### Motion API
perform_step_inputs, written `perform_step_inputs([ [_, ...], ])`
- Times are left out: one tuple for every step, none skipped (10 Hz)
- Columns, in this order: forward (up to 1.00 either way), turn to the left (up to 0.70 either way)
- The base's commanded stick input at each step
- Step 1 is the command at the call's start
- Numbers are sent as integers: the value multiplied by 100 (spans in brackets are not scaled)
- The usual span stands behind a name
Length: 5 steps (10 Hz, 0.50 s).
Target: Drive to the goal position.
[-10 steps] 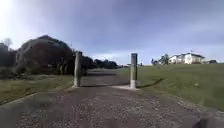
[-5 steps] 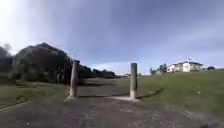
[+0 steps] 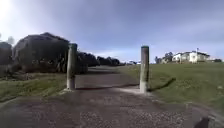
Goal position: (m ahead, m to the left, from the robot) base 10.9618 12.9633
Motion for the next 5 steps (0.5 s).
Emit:
perform_step_inputs([
  [100,27],
  [100,16],
  [100,0],
  [100,0],
  [100,0],
])
